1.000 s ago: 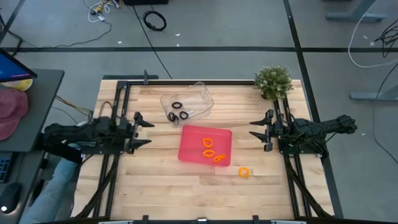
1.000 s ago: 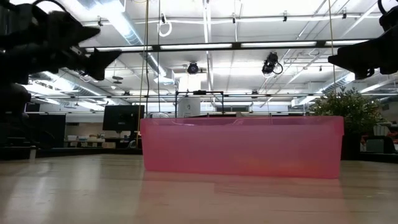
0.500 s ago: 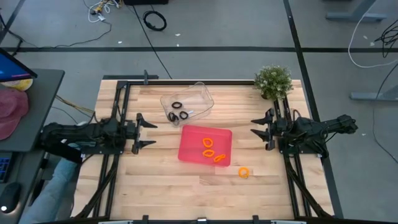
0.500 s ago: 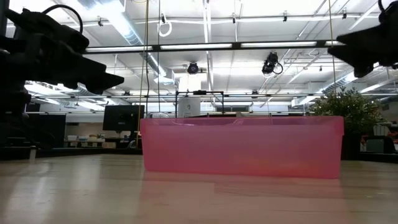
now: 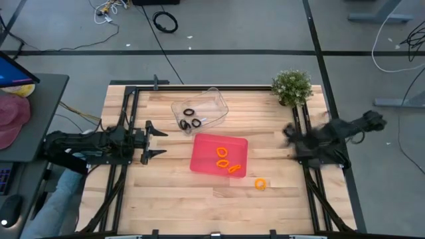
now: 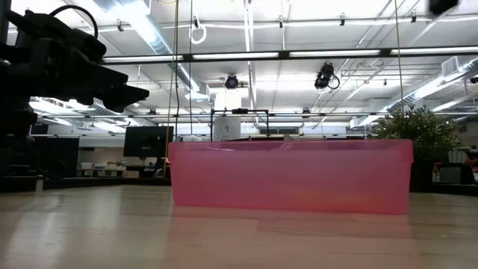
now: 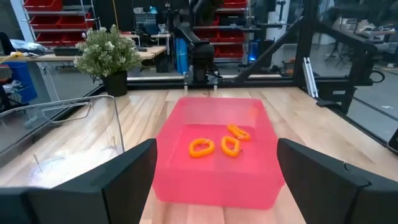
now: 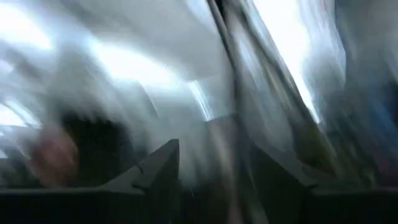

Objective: Sort spring keychains
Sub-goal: Put the yellow spring keychain into the red bin

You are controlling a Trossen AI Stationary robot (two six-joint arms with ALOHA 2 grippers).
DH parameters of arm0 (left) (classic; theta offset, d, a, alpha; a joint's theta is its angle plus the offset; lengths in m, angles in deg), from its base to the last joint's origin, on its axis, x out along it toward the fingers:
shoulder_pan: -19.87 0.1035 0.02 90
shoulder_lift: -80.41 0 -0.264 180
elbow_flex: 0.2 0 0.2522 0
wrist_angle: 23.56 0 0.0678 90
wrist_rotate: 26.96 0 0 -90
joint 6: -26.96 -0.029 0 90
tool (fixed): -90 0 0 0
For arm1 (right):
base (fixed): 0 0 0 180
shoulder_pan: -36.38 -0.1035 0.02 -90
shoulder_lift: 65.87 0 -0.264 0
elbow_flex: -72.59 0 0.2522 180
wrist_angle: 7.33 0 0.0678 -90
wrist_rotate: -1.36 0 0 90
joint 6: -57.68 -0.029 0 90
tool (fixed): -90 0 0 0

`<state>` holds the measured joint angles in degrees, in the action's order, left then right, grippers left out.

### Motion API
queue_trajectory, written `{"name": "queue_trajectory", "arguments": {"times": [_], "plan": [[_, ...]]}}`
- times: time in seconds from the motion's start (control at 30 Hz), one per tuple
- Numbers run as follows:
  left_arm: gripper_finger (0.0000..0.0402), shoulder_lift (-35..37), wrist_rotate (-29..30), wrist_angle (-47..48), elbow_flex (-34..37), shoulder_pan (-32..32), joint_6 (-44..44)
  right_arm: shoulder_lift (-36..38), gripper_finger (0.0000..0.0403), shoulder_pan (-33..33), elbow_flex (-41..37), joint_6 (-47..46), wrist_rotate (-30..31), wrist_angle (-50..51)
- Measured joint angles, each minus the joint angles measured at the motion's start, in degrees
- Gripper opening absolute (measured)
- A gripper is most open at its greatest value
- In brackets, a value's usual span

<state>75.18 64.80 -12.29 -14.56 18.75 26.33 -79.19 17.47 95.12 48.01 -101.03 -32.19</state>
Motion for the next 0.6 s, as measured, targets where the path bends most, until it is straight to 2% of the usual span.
{"name": "queue_trajectory", "arguments": {"times": [0.07,0.1,0.13,0.2,0.27,0.37,0.5,0.6], "plan": [[0.0337,0.0,0.02,-0.04,0.0,0.0,0.0,-7.46,0.0198,-2.05,11.93,-0.94,15.91,32.35],[0.0337,0.0,0.13,-0.05,0.0,0.0,0.0,-13.46,0.0198,-2.84,18.38,-4.84,22.91,45.06],[0.0337,0.0,0.14,-0.09,0.0,0.0,0.0,-20.02,0.0198,-3.52,24.45,-8.73,26.24,53.32],[0.0337,0.0,0.14,-0.11,0.0,0.0,0.0,-31.37,0.0198,-4.94,35.46,-13.37,26.32,67.26],[0.0337,0.0,0.14,0.26,0.0,0.0,0.0,-42.23,0.0198,-6.09,44.0,-16.82,26.51,77.07],[0.0337,-0.15,0.15,-0.2,-0.02,0.0,0.0,-54.72,0.0198,-6.4,53.32,-21.84,27.52,89.97],[0.0337,-0.54,0.14,-0.02,-0.03,0.0,0.02,-66.84,0.0198,-6.6,60.2,-30.92,20.4,107.14],[0.0337,-0.76,0.13,0.16,-0.04,0.0,0.0,-71.51,0.0198,-7.75,60.72,-31.83,17.78,110.69]]}}
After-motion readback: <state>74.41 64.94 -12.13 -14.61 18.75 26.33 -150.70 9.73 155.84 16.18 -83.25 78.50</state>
